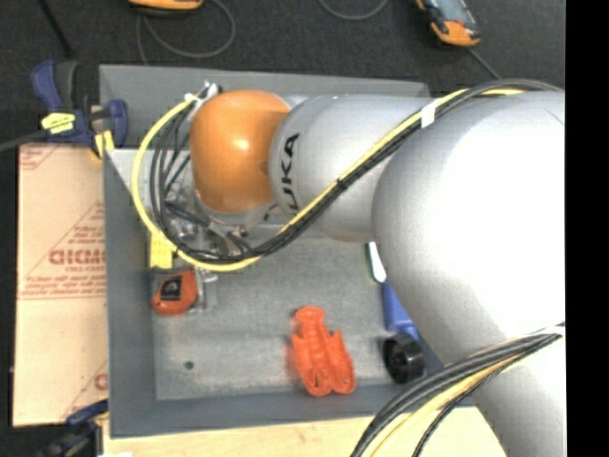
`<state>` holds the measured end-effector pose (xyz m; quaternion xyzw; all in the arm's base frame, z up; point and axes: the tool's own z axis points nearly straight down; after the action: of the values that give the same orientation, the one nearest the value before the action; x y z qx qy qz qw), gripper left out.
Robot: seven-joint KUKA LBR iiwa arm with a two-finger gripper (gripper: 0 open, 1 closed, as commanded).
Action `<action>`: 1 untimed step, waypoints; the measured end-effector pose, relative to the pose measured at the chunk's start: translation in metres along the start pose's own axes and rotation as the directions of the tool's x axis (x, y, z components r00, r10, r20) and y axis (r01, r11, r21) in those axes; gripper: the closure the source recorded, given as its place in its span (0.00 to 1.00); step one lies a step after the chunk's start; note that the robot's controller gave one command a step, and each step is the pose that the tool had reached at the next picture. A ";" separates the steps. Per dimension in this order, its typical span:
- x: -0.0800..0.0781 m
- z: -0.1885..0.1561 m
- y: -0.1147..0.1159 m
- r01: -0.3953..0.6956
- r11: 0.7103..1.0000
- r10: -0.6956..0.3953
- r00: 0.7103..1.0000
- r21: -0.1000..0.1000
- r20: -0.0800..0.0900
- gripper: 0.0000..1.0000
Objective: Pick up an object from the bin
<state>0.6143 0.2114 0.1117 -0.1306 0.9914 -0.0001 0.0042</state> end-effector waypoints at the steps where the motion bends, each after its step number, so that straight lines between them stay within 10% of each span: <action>1: -0.003 0.040 0.008 0.018 1.000 -0.018 1.000 -0.003 0.000 0.00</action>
Offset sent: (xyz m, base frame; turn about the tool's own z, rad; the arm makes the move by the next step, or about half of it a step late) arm -0.0144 0.0216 -0.0417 -0.0616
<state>0.6150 0.2198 0.0718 -0.1395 0.9902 0.0014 0.0041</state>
